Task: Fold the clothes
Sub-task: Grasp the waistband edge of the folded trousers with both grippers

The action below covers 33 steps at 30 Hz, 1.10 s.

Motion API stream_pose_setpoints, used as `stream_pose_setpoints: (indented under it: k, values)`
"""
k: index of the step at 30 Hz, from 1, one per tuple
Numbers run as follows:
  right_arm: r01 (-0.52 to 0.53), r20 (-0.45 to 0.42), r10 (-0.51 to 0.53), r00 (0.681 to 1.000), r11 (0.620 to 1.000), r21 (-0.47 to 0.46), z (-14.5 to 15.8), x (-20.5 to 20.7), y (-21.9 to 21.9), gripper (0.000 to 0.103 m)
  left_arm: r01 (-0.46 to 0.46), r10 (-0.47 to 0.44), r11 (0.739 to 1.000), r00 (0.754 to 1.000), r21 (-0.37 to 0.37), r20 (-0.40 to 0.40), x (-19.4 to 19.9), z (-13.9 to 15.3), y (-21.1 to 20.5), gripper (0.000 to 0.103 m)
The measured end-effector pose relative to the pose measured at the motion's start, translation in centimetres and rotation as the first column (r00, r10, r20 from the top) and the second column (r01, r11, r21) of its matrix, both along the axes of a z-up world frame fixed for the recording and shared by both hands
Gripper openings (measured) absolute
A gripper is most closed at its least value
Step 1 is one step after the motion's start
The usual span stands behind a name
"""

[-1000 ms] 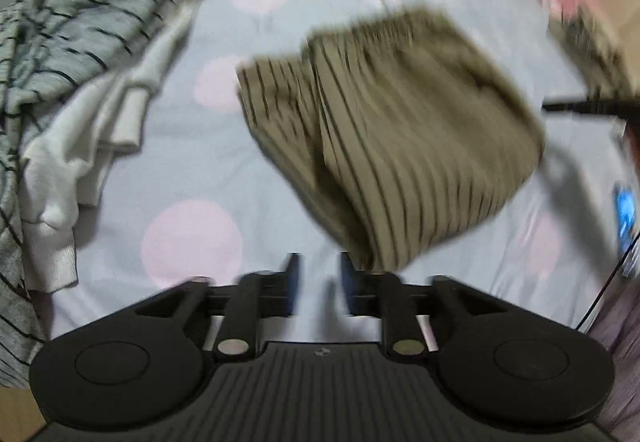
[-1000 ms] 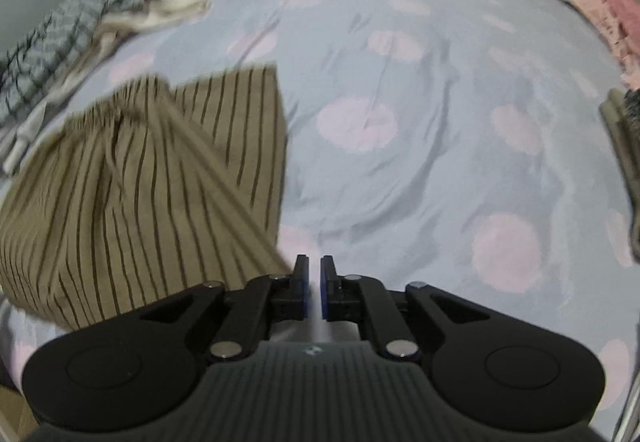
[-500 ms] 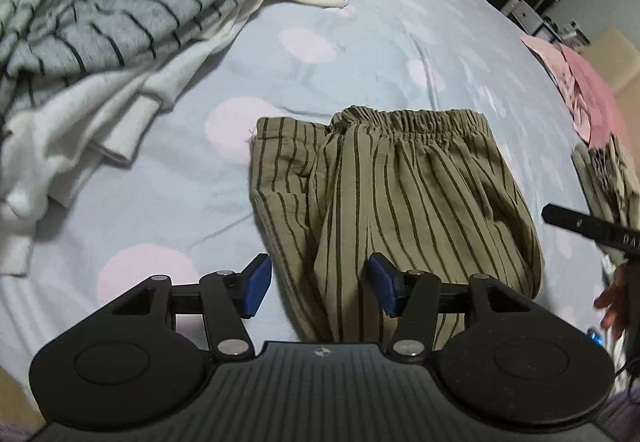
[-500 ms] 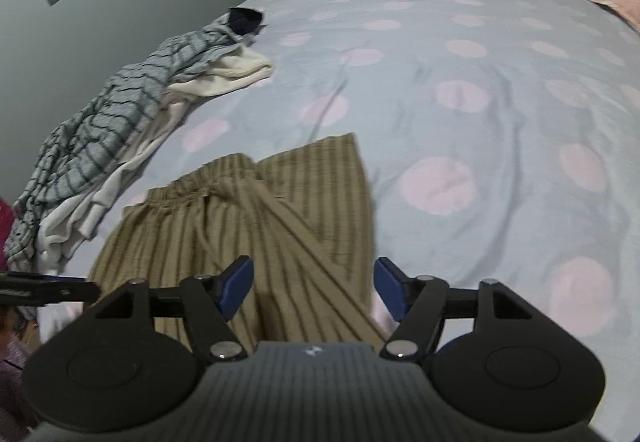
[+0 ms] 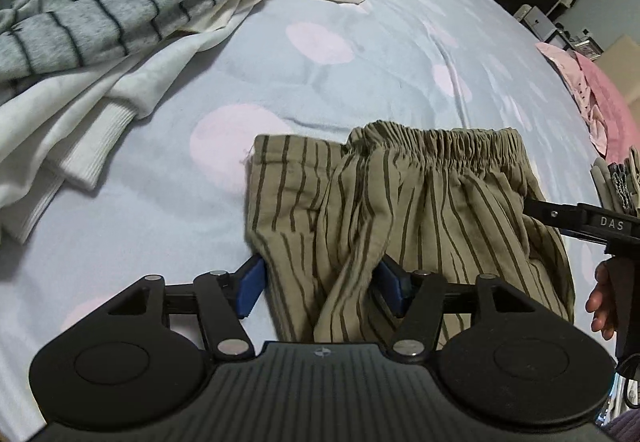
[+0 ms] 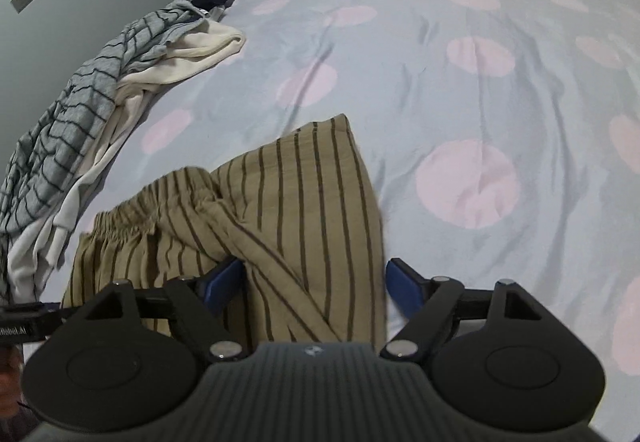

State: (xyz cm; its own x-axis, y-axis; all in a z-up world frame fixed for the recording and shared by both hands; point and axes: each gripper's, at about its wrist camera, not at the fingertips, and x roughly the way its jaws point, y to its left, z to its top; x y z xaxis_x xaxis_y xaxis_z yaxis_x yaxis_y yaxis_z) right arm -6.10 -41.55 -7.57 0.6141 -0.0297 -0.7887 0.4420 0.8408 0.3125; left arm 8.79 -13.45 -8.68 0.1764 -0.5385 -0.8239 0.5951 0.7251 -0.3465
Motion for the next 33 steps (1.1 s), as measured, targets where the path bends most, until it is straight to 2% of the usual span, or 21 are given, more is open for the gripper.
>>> stream_pose_setpoints:
  k: [4,9,11,15,17,18,20,23,33]
  values:
    - [-0.037,0.004,0.037,0.999,0.999,-0.036,-0.6,0.5,0.7,0.081,0.009,-0.008,1.0,1.0,-0.027,0.026,0.0,-0.4,-0.3,0.063]
    - [-0.04,0.014,0.041,0.999,0.998,-0.056,-0.9,0.6,1.3,0.079,0.028,-0.027,0.999,0.996,-0.015,0.089,-0.8,-0.4,-1.0,0.06]
    - [-0.053,0.011,0.053,0.999,0.996,-0.07,-0.9,0.8,1.8,0.071,0.034,-0.032,0.999,0.993,-0.011,0.113,-1.1,-0.4,-1.3,0.055]
    - [-0.082,0.007,0.083,0.996,0.992,-0.098,-0.7,1.4,2.8,0.053,0.052,-0.047,0.998,0.99,-0.028,0.129,-1.3,-0.1,-1.6,0.033]
    - [-0.092,0.007,0.093,0.996,0.99,-0.105,-0.5,1.4,3.2,0.039,0.059,-0.054,0.998,0.99,-0.038,0.127,-1.2,0.1,-1.6,0.022]
    - [-0.095,0.007,0.096,0.995,0.99,-0.109,-0.4,1.4,3.3,0.037,0.063,-0.058,0.997,0.99,-0.043,0.126,-1.1,0.2,-1.6,0.016]
    - [-0.099,0.011,0.101,0.995,0.988,-0.116,-0.1,1.2,3.6,0.023,0.07,-0.064,0.997,0.989,-0.041,0.13,-1.3,0.5,-1.8,0.012]
    - [-0.091,0.026,0.095,0.995,0.988,-0.122,0.6,0.8,3.8,0.015,0.071,-0.063,0.996,0.988,-0.053,0.139,-1.6,1.3,-1.8,0.009]
    - [-0.03,0.131,0.051,0.99,0.987,-0.16,5.6,-2.4,4.6,0.012,0.081,-0.042,0.981,0.976,-0.178,0.215,-3.3,6.4,-1.2,0.007]
